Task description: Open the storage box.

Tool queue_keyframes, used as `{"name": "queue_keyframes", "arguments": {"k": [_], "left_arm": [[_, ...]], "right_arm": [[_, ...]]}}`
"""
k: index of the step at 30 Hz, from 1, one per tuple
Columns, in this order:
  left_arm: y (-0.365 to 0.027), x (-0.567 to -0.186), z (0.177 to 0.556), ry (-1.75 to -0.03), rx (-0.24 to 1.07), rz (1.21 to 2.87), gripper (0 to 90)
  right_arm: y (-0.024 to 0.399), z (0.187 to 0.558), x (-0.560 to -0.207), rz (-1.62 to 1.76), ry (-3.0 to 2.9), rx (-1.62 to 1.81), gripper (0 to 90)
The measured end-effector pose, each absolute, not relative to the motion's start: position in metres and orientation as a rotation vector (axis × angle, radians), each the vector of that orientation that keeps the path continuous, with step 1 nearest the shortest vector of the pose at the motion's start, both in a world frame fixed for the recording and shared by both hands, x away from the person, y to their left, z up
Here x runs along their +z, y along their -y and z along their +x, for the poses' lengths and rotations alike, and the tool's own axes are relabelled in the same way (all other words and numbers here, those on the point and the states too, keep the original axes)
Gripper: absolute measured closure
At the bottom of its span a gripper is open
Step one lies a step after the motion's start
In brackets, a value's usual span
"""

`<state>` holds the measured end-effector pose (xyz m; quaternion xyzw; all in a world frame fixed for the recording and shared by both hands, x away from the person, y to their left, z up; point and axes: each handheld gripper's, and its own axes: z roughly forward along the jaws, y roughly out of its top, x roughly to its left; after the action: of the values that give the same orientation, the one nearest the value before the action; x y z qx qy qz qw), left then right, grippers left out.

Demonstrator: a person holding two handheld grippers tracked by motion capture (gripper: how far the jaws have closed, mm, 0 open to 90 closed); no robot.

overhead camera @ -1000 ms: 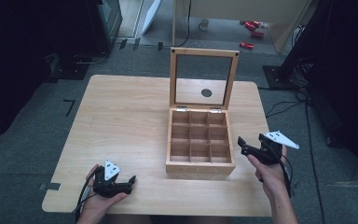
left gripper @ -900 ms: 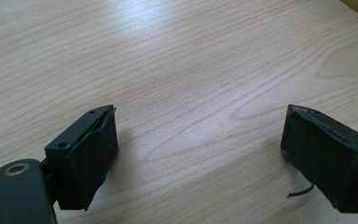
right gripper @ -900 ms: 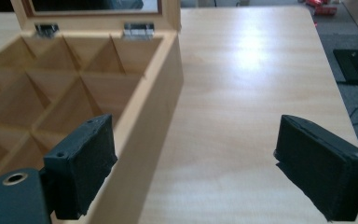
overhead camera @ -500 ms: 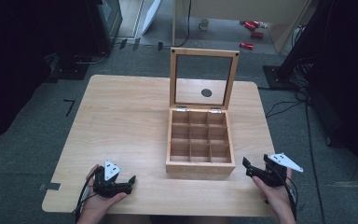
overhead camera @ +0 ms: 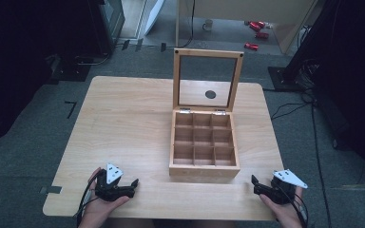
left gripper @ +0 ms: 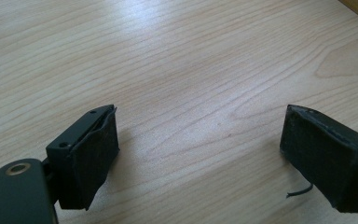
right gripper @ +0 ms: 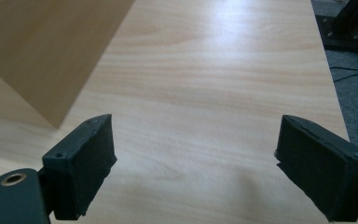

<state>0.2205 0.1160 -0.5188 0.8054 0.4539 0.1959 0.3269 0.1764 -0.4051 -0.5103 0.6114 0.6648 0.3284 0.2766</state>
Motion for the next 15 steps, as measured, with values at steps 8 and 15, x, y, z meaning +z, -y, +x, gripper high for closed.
{"name": "queue_keyframes", "arguments": {"k": [8,15], "left_arm": [[-0.116,-0.519,0.220,-1.190,0.512,2.109,11.7],[-0.116,-0.519,0.221,-1.192,0.512,2.108,11.9]], "right_arm": [[0.414,0.174,-0.521,1.661,-1.778,0.821,11.1],[0.415,0.173,-0.525,1.691,-1.809,0.827,11.1]]}}
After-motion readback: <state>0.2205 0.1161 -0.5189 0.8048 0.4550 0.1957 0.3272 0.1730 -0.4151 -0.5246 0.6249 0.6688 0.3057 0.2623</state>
